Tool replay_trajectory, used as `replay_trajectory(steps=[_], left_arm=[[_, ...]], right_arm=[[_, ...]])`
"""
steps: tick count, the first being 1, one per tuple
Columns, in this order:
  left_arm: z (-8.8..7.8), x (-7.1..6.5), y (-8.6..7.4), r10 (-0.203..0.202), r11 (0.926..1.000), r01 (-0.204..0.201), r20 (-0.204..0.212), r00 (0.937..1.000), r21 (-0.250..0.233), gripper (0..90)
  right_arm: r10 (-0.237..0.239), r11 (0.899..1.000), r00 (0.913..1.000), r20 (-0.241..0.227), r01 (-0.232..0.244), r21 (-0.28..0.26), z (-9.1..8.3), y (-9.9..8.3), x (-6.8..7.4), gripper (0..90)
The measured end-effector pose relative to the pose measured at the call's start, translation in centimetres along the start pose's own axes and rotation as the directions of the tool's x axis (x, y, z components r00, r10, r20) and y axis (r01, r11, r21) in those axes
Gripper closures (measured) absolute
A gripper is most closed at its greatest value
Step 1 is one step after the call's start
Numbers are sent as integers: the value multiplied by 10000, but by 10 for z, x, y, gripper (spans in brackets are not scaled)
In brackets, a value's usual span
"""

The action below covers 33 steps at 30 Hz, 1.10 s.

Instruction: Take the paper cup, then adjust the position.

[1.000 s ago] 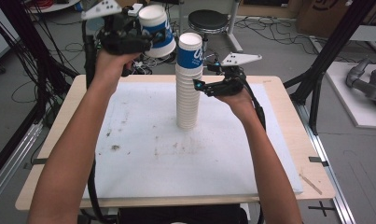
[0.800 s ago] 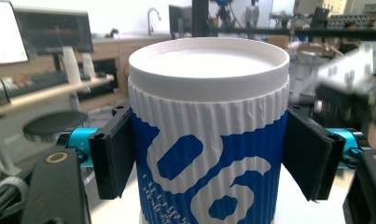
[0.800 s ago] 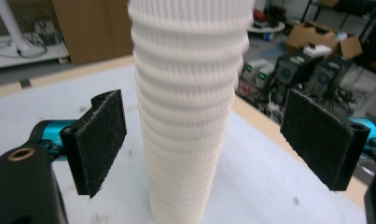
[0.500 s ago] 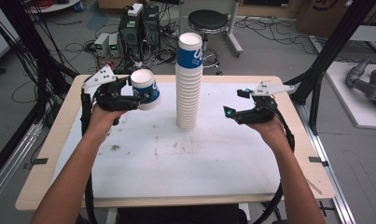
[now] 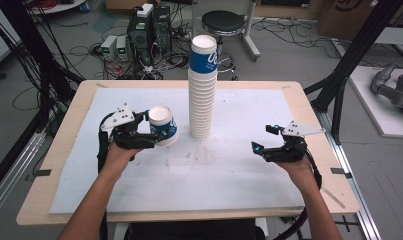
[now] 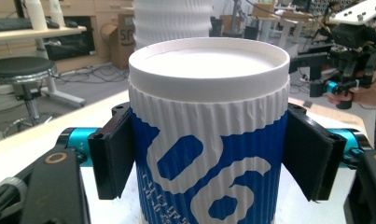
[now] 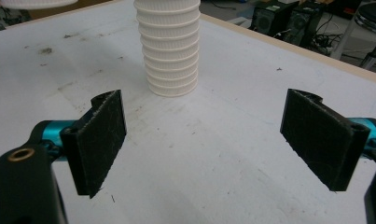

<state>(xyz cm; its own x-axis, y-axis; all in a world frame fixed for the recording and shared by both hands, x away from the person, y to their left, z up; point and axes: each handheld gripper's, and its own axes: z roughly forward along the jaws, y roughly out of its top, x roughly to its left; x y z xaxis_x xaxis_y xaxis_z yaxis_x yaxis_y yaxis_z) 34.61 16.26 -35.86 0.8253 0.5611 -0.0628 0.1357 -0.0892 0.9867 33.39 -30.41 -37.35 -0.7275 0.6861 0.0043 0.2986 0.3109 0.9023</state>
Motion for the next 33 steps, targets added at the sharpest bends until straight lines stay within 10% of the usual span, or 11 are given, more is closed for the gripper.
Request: replay_trajectory(steps=[20, 33], left_arm=[[9, -11, -23, -87, 9987, 69, 376, 9993, 499, 253], [18, -27, -18, 37, 9994, -70, 971, 9953, 336, 254]], right_arm=[[-5, 9990, 9962, -873, -35, -455, 27, 1, 23, 146], [-336, 9966, 9792, -2003, 176, -811, 44, 8, 49, 145]])
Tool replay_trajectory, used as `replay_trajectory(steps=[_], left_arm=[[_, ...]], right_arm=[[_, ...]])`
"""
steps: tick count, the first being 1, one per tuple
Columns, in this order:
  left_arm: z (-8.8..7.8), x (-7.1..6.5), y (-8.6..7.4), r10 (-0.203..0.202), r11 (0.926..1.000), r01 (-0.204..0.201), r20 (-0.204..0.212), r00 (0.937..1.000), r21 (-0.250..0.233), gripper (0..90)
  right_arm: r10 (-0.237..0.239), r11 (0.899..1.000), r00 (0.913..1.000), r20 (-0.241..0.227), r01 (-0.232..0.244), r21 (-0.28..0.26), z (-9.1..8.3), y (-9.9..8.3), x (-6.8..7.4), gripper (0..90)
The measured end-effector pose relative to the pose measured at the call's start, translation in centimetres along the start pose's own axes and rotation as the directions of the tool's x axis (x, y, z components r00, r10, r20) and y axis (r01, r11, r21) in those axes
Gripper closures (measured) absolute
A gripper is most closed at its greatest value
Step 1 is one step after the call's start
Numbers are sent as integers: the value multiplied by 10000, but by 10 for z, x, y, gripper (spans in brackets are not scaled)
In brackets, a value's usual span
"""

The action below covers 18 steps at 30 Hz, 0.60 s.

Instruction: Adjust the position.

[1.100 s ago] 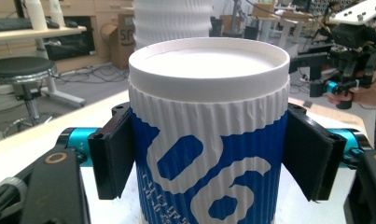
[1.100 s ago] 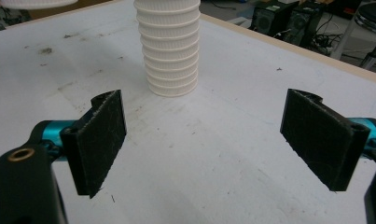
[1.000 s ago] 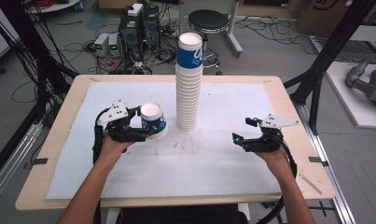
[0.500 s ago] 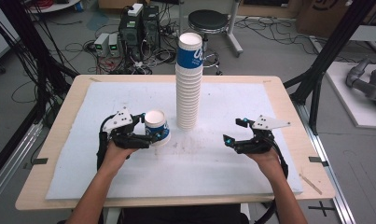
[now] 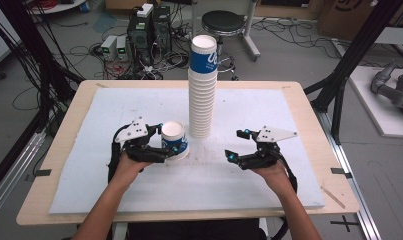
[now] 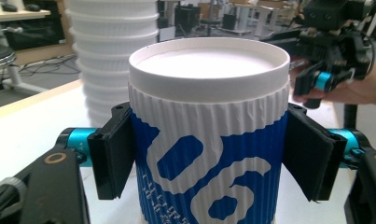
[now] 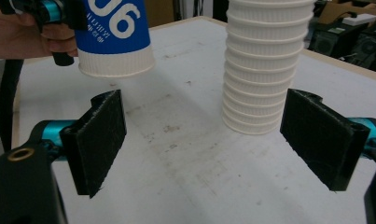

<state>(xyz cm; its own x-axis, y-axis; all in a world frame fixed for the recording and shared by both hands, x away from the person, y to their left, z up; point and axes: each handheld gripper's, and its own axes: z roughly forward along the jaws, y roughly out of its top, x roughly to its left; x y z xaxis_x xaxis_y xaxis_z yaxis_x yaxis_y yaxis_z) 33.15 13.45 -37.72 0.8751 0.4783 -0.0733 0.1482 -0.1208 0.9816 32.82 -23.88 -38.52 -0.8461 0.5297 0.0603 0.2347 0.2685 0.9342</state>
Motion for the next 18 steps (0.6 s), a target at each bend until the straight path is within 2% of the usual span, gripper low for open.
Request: replay_trajectory(steps=[5, 9, 14, 18], left_arm=[[17, -10, 8, 137, 9998, -129, 452, 9989, -174, 254], [30, -16, 11, 202, 9998, -194, 764, 9969, -100, 254], [43, -22, 14, 226, 9997, -239, 1062, 9941, 109, 254], [50, -24, 17, 242, 9996, -262, 1273, 9916, 142, 254]], right_arm=[[-136, 9999, 9988, -479, 140, 76, 14, 2, 9, 145], [-165, 9996, 9969, -770, 183, 232, 25, 2, 14, 145], [-116, 9999, 9950, -993, 127, 112, 26, 2, 15, 145], [-164, 9999, 9903, -1379, 170, 31, 31, 3, 20, 145]])
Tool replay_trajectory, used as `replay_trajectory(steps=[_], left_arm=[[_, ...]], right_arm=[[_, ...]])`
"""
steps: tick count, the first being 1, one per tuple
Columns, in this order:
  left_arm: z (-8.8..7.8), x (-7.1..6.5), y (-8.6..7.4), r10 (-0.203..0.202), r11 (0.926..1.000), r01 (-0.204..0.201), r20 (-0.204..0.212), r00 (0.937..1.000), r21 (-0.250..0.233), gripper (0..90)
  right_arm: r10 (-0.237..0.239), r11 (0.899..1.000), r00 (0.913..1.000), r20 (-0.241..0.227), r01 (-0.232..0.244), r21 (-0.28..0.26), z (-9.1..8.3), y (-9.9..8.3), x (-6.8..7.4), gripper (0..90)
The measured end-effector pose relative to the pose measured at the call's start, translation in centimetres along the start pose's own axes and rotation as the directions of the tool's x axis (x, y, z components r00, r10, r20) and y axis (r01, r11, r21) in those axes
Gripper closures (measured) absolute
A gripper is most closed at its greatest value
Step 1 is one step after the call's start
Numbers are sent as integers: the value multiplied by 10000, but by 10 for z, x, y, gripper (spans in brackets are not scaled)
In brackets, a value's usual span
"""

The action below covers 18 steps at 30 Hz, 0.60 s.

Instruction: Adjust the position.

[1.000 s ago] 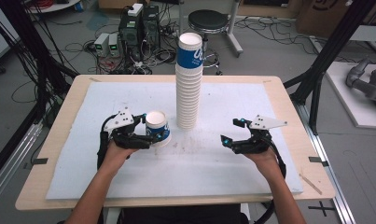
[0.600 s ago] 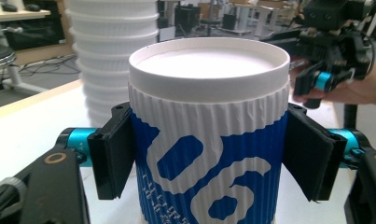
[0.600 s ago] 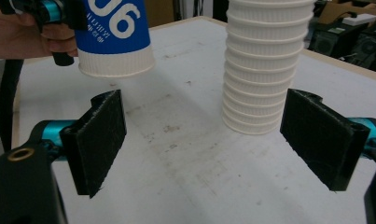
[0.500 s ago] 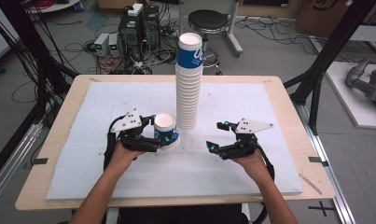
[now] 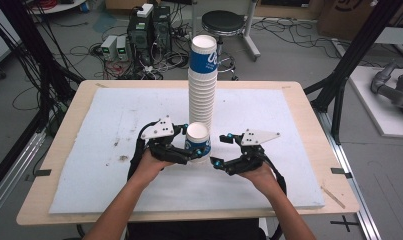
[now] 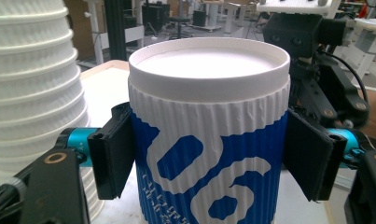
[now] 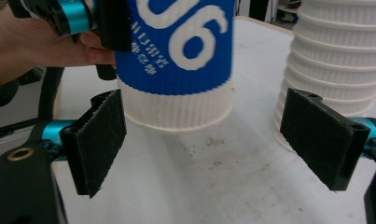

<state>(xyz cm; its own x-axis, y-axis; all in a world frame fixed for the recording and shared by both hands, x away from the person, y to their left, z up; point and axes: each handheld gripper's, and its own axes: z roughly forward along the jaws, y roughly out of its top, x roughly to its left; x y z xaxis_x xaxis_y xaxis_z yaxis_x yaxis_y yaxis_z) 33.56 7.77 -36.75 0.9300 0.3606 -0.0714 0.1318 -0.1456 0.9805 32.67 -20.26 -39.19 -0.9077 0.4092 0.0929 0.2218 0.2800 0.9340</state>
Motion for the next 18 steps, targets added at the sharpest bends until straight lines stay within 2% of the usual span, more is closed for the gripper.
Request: replay_trajectory(steps=[4, 7, 12, 16, 18], left_arm=[[4, -2, 1, -17, 10000, 17, 233, 9997, -10, 254], [6, -3, 1, -38, 10000, 36, 418, 9991, 41, 256], [6, -3, 0, -121, 9999, 117, 462, 9989, 89, 256], [6, -3, -1, -99, 9998, 92, 406, 9991, 157, 256], [7, -4, -2, -29, 9998, 21, 370, 9993, 203, 250]], right_arm=[[-58, 10000, 9990, -441, 56, -44, 11, 2, 4, 145], [-84, 9999, 9982, -593, 88, 66, 19, 4, 5, 141], [-132, 9999, 9958, -911, 141, 98, 28, 4, 5, 142], [-439, 9985, 9940, -1005, 470, 288, 28, 5, 5, 236], [-699, 9961, 9937, -878, 743, 471, 26, 6, 5, 260]])
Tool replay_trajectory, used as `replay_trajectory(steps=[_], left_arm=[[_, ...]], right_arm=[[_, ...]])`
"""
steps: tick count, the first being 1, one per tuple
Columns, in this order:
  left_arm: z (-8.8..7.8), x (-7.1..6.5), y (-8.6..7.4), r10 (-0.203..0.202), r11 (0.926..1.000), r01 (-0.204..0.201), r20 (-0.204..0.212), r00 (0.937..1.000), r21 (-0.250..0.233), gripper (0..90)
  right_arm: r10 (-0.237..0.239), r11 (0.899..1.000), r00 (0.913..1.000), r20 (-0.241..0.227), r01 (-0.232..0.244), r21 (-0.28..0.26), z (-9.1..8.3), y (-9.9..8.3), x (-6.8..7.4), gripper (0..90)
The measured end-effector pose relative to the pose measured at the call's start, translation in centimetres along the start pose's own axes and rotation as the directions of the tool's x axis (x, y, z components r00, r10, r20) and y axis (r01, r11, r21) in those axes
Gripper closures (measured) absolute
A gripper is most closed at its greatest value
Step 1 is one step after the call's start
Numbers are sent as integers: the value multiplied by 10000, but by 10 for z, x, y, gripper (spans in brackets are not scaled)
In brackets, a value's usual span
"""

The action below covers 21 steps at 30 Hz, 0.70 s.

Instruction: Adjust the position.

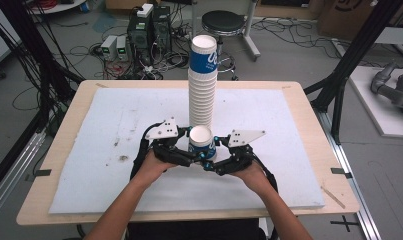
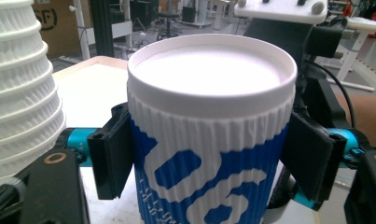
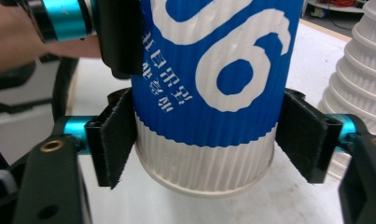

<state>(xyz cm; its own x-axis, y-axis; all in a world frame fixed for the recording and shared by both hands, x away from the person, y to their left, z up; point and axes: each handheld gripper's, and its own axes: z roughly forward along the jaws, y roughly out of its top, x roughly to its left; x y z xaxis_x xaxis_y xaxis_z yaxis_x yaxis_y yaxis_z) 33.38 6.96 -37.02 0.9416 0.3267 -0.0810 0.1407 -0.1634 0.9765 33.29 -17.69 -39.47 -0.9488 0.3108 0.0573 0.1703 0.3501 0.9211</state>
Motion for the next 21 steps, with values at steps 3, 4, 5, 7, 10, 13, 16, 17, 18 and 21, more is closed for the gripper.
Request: replay_trajectory(steps=[3, 4, 5, 7, 10, 13, 16, 17, 18, 21], left_arm=[[-1, -3, 4, 239, 9995, -228, -500, 9985, 211, 159], [-3, -3, 6, 189, 9997, -180, -481, 9987, 193, 158], [-5, -2, 8, 216, 9996, -208, -477, 9986, 171, 158], [-10, -1, 13, 175, 9998, -171, -436, 9989, 89, 158], [-10, 2, 21, 109, 9997, -102, -335, 9994, 211, 159], [-4, 3, 26, 201, 9976, -194, -109, 9997, 663, 161], [2, 4, 26, 281, 9946, -304, 244, 9993, 997, 201], [4, 4, 25, 285, 9934, -336, 478, 9985, 1094, 217], [5, 5, 24, 377, 9914, -468, 755, 9964, 1219, 256], [7, 5, 23, 358, 9887, -474, 827, 9959, 1425, 311]], right_arm=[[-167, 9996, 9998, 106, 164, 247, -2, 1, 0, 264], [-263, 9990, 9994, 206, 255, 361, -3, 1, -1, 263], [-395, 9974, 9987, 323, 375, 614, -5, 1, -1, 263], [-490, 9956, 9979, 424, 454, 815, -7, 0, -2, 263], [-688, 9925, 9971, 331, 650, 1032, -7, 1, -2, 261], [-829, 9881, 9961, 291, 784, 1320, -5, 1, -1, 260], [-907, 9853, 9959, 70, 887, 1460, -2, 1, 1, 259], [-907, 9852, 9959, -3, 897, 1461, -2, 1, 1, 259], [-965, 9845, 9953, -85, 967, 1467, -2, 1, 1, 259], [-912, 9800, 9957, -175, 928, 1761, -2, -1, 0, 254]])
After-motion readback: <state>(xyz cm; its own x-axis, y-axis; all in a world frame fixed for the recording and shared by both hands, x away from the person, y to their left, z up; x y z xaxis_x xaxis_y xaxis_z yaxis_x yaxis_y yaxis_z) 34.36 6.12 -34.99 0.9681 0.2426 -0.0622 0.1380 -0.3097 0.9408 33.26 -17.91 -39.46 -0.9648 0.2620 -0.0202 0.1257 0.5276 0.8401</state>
